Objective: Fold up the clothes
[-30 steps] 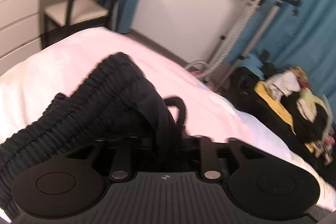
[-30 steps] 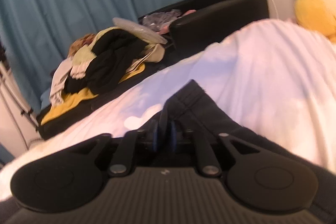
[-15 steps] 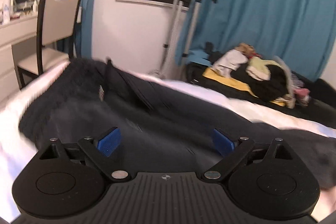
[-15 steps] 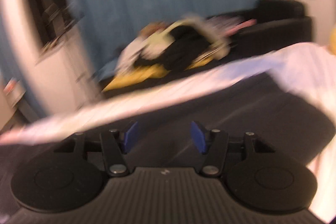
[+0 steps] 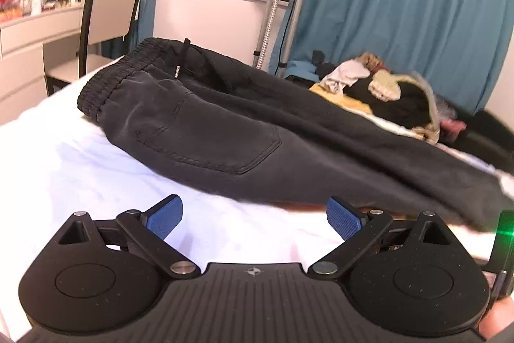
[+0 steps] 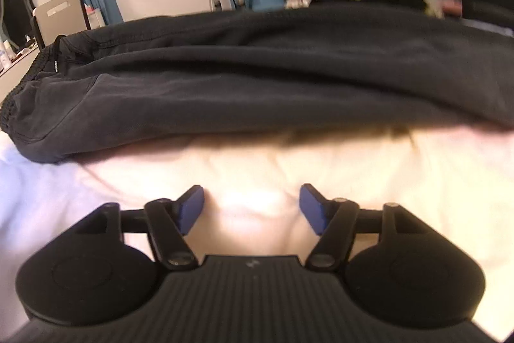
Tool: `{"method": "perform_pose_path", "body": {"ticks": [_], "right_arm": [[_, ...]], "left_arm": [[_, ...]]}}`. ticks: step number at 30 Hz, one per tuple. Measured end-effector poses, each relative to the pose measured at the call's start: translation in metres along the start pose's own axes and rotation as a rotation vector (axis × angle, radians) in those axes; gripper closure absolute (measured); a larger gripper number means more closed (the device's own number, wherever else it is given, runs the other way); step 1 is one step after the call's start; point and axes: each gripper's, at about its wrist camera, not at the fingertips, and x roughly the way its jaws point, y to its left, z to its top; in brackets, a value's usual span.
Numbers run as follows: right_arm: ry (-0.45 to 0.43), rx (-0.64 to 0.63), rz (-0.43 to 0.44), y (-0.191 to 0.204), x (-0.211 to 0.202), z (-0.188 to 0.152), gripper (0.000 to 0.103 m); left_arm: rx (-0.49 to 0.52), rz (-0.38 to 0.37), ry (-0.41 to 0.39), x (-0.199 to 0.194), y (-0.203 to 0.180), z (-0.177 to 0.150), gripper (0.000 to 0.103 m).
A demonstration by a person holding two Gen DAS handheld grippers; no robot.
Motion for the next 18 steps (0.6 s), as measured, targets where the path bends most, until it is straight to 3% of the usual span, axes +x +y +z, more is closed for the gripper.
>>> {"method": "perform_pose_path", "body": {"ticks": [4,10,18], "right_arm": [[-0.060,-0.010,0.033,-0.007,0.007,-0.012,0.000],[-0.074,-0.097,-0.003,0.005,0.012,-0.020,0.000],[-0.101,0.010,0.090,-0.018,0.010,-0.021,0.000]], "left_arm": [[0.019,-0.014,0.014,0.007,-0.003,-0.002,0.006],[0.009,-0.025,0.032,0.009,0.000,-0.005,0.006],[0.003,-0.031,0.040,0.010,-0.002,-0.007,0.006]]}}
